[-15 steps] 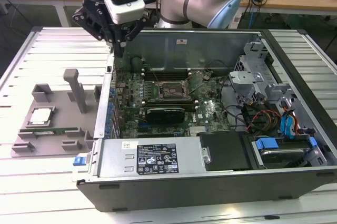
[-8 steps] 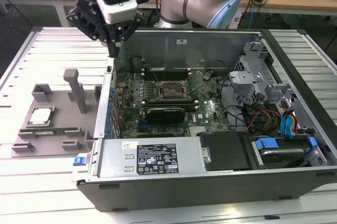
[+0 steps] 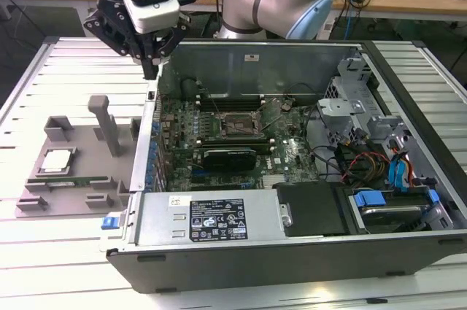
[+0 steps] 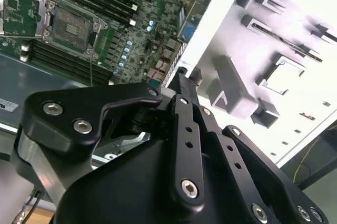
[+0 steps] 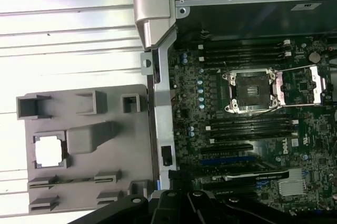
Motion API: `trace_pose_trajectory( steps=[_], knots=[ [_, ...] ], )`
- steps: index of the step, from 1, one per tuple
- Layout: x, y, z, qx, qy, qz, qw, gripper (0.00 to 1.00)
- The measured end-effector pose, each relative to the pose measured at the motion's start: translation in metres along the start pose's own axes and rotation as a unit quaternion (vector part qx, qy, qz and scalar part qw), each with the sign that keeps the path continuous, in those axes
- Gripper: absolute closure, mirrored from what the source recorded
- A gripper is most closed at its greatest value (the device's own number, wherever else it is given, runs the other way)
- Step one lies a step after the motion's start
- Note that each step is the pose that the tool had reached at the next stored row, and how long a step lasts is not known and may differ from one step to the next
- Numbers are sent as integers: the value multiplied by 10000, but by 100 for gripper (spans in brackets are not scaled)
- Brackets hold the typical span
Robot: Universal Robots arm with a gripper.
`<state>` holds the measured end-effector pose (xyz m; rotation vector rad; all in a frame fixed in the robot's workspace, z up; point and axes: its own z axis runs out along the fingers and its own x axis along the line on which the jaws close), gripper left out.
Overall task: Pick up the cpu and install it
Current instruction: 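Reach for the cpu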
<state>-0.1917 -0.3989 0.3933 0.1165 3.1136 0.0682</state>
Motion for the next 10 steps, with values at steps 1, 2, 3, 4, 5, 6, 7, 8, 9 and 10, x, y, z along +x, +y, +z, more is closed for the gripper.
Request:
trace_pose_trajectory(
  steps=[1,2,3,4,5,6,7,8,9,10],
  knots=[
    [25,-2,-1,0,0,0,10000,89],
    [40,-3,-1,0,0,0,10000,89],
    [52,-4,-1,0,0,1,10000,89],
    [68,-5,-2,0,0,0,10000,89],
    [82,-6,-2,0,0,0,10000,89],
    [94,-7,-2,0,0,0,10000,89],
    [112,-8,-3,0,0,0,10000,89],
    [127,-10,-3,0,0,0,10000,89],
    [138,-10,-4,0,0,0,10000,89],
    [160,-12,-4,0,0,0,10000,89]
  ],
)
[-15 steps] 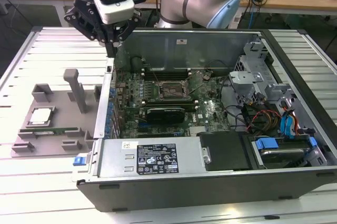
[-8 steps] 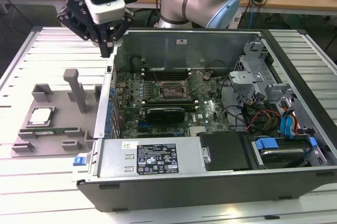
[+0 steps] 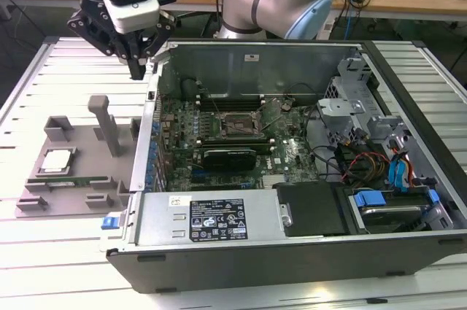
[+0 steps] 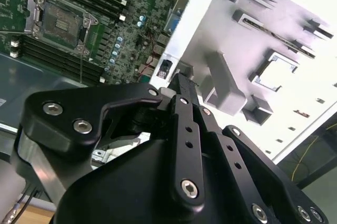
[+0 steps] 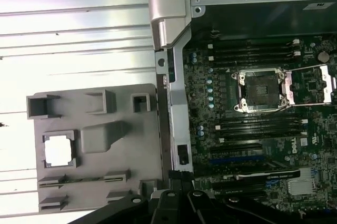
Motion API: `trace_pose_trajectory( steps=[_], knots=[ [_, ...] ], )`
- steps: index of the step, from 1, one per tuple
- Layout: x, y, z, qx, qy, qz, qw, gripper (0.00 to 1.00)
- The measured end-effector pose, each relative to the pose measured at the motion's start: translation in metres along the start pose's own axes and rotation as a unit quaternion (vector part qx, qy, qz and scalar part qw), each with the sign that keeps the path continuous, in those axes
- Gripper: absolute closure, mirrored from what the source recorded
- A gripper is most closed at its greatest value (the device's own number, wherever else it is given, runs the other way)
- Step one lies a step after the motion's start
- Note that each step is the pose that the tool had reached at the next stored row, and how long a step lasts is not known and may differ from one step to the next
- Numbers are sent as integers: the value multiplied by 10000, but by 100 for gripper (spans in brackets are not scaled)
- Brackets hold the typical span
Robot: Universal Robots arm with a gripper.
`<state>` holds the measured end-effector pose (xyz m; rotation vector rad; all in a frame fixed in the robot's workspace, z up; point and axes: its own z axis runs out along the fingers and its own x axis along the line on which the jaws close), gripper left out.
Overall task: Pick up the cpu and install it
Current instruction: 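Reach for the cpu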
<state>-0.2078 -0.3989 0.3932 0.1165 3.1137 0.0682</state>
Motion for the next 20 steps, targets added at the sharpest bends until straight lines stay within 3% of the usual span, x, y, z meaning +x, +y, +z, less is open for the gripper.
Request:
trace_pose_trajectory(
  steps=[20],
  knots=[
    [266,-20,-7,0,0,1,10000,89]
  ],
)
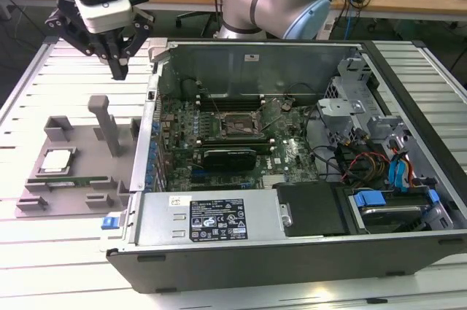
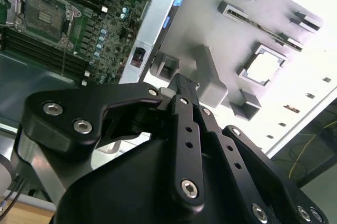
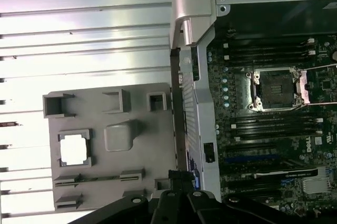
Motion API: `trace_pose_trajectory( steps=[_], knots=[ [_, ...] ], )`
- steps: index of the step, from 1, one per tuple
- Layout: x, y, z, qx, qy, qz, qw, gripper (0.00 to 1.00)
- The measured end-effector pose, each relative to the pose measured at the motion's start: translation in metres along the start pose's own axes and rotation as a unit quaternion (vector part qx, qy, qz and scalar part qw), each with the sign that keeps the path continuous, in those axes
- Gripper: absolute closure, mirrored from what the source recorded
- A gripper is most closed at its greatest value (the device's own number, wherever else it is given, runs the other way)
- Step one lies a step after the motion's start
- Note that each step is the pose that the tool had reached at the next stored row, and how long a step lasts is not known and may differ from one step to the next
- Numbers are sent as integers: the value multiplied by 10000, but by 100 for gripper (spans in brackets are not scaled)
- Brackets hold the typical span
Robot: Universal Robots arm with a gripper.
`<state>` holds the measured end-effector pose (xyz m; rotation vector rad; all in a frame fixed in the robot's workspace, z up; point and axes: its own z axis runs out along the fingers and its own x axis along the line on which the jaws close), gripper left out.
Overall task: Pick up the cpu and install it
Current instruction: 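Reach for the cpu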
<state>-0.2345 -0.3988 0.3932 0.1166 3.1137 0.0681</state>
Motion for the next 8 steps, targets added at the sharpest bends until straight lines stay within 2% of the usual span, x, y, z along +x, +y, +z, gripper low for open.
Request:
trace_pose_trajectory(
  steps=[8],
  knots=[
    [117,-9,-3,0,0,0,10000,89]
  ],
)
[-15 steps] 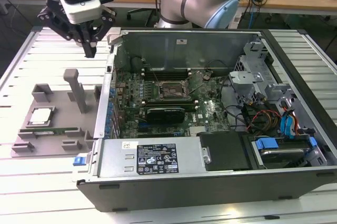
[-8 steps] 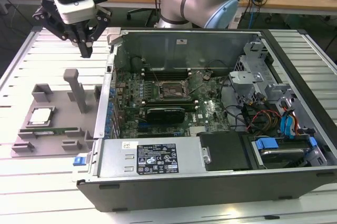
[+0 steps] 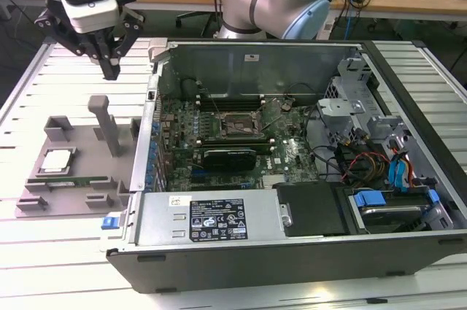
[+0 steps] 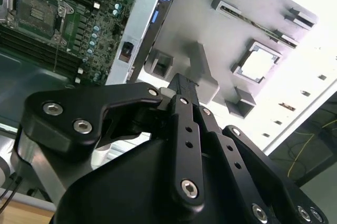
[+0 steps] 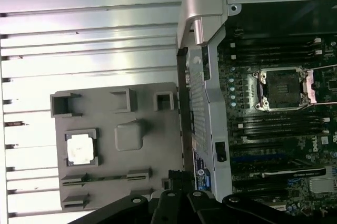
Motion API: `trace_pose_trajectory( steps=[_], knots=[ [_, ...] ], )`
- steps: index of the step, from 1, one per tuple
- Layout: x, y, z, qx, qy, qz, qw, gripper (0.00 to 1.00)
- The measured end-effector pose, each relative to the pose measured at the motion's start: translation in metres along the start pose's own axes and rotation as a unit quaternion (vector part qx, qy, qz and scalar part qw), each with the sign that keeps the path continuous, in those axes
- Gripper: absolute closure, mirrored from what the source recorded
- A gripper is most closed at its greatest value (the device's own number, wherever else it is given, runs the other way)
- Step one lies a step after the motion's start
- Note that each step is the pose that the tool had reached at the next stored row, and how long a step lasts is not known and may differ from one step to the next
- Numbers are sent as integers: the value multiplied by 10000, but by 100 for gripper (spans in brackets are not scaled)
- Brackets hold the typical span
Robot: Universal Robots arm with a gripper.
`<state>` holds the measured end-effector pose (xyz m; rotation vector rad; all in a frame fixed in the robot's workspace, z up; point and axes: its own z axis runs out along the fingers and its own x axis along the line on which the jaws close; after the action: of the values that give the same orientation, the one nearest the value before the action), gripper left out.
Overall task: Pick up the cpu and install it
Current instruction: 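Reach for the cpu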
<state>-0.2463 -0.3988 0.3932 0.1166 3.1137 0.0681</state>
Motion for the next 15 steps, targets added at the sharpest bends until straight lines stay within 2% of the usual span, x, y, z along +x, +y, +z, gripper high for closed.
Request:
trace_pose_trajectory(
  steps=[6,15],
  knots=[
    [114,-9,-3,0,0,0,10000,89],
    [232,-17,-5,0,0,0,10000,89]
  ],
)
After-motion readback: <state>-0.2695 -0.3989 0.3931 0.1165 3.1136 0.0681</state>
